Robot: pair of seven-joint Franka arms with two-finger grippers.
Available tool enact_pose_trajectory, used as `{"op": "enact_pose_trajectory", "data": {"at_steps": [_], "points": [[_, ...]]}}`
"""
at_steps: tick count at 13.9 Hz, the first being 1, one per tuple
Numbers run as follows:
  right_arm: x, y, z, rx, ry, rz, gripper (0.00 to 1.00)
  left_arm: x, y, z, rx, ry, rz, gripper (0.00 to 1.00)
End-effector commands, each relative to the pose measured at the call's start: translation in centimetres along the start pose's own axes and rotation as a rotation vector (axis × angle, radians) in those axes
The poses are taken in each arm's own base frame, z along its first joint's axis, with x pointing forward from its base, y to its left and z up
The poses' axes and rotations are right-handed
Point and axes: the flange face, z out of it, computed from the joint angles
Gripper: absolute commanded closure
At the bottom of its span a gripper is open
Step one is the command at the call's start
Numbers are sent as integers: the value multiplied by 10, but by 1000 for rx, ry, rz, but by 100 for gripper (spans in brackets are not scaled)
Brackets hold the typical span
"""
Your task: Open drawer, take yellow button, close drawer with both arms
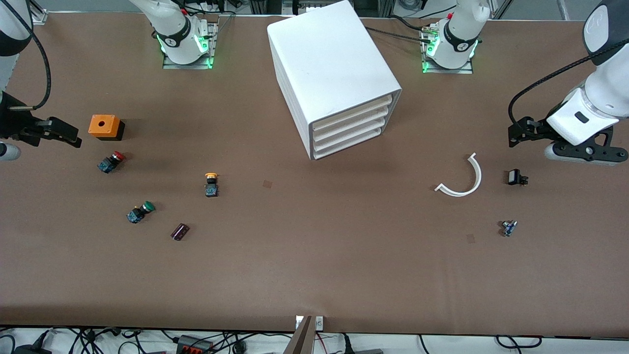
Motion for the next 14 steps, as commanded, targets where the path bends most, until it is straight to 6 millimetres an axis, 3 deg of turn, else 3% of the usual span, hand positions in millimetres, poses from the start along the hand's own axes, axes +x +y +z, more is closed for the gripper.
{"op": "enact_pose_trajectory", "data": {"at_steps": [1, 14], "points": [[-11, -2, -2, -12, -13, 1, 0, -6, 3, -6, -14, -5, -9, 0], [-7, 0, 1, -14, 1, -22, 0, -6, 5, -6, -9, -3, -5, 0]]}}
